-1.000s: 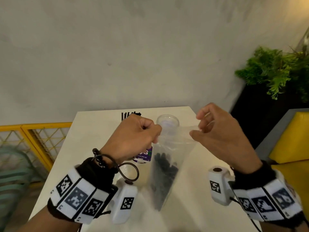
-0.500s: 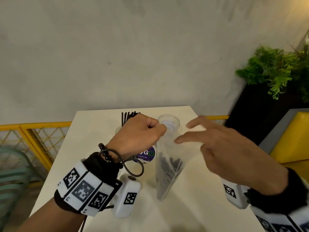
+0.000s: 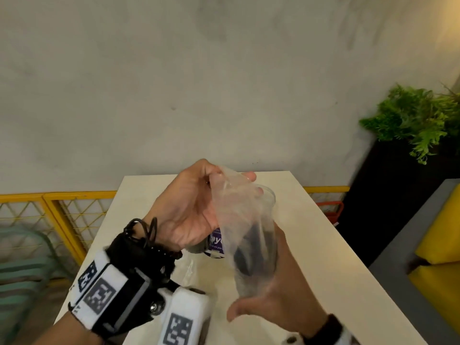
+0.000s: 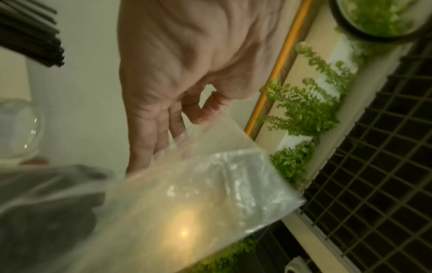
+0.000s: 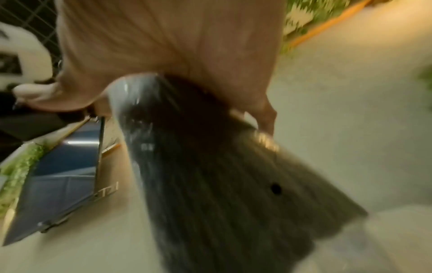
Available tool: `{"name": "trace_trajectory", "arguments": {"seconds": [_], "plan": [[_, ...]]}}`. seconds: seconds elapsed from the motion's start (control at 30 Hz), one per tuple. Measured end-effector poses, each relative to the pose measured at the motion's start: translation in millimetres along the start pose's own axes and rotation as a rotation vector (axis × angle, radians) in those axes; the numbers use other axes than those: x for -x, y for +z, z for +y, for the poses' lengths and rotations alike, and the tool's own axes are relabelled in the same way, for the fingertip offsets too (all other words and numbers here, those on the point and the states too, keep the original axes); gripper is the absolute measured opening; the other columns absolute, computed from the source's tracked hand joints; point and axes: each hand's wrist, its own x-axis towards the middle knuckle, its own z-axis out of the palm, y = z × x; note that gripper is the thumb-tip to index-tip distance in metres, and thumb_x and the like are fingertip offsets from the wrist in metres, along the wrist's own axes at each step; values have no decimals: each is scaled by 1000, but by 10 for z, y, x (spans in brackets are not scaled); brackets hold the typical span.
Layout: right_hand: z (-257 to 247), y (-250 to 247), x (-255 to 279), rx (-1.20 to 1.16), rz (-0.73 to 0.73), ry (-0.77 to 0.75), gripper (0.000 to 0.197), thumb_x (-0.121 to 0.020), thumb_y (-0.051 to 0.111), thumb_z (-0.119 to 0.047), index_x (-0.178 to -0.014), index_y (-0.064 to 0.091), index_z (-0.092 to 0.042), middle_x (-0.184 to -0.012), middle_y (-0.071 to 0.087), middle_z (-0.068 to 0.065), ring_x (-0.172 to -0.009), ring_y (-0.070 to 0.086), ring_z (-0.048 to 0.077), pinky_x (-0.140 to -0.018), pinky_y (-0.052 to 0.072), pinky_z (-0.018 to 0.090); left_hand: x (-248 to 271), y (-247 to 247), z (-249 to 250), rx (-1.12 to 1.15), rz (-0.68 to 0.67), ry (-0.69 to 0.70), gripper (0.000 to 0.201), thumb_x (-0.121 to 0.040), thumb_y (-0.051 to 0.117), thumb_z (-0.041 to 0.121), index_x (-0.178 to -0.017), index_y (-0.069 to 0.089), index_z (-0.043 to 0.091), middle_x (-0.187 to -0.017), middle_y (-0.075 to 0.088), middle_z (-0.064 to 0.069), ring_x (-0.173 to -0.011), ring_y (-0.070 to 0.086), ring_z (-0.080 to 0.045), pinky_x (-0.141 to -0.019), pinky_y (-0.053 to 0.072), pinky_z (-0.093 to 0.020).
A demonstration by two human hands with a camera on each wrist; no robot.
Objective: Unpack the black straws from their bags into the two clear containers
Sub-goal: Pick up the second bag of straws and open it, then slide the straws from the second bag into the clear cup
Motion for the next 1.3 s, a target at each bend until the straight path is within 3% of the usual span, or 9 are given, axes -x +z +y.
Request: {"name": "trace_trajectory", "arguments": {"seconds": [0.13,0.27,0.37,0.5,0.67,0.83,1.03,1.2,1.3], "plan": [[2,253,-153,-92,218,-131,79,-56,97,-24,-116,47,-39,-110,62,-41,-100,62,-18,-83,47,2,120,-53,86,16,20,58,30,-72,45,11,-62,72,3,-109,74,-20,-115,62,-37,-89,51,-56],[-14,14,-240,119,-5,-115,61,-64,87,-40,-112,50,-37,-103,72,-14,-92,70,5,-81,60,33,235,-502,278,-142,366,282,41,-89,40,8,-54,60,11,-115,73,-18,-109,70,-33,-90,56,-51],[31,-238,-287,396,-75,-68,57,-62,79,-53,-106,47,-39,-92,71,-11,-79,69,8,-72,59,39,397,-867,345,-369,634,482,31,-92,49,12,-64,61,14,-100,76,-12,-108,69,-34,-77,58,-40],[-3,-372,-287,420,-27,-73,57,-61,81,-52,-104,46,-39,-86,68,-16,-78,66,2,-68,55,19,618,-1011,175,-638,424,484,48,-64,72,69,-82,68,25,-110,74,0,-109,68,-26,-87,53,-47],[-56,-227,-256,420,-107,-68,56,-62,81,-52,-103,46,-37,-86,68,-13,-77,67,7,-67,57,27,564,-819,40,-1146,254,579,24,-67,81,50,-82,72,34,-117,65,11,-114,62,-10,-89,53,-33],[10,-179,-218,356,-81,42,56,-61,82,-51,-103,47,-36,-84,69,-11,-76,68,6,-69,60,26,533,-997,118,-711,476,765,25,-67,83,46,-71,69,26,-101,74,0,-106,69,-27,-84,52,-35],[-245,88,-251,110,-46,43,53,-64,84,-43,-101,46,-35,-90,68,-15,-78,68,-1,-65,54,14,398,-708,-478,-702,235,299,76,-48,82,44,-112,63,8,-105,76,-11,-104,71,-25,-82,59,-27],[-416,412,-272,214,13,-151,67,-69,76,-51,-119,34,-33,-107,50,-18,-95,61,3,-78,56,24,284,-572,-695,-372,427,358,31,-64,87,14,-92,74,12,-94,77,-20,-87,76,-32,-76,60,-40],[-349,342,-228,108,-38,-99,75,-68,68,-71,-130,35,-45,-121,50,-20,-108,56,-3,-86,50,15,280,-705,-524,-246,500,455,43,-52,91,13,-91,73,13,-85,77,-15,-77,75,-31,-73,60,-41]]}}
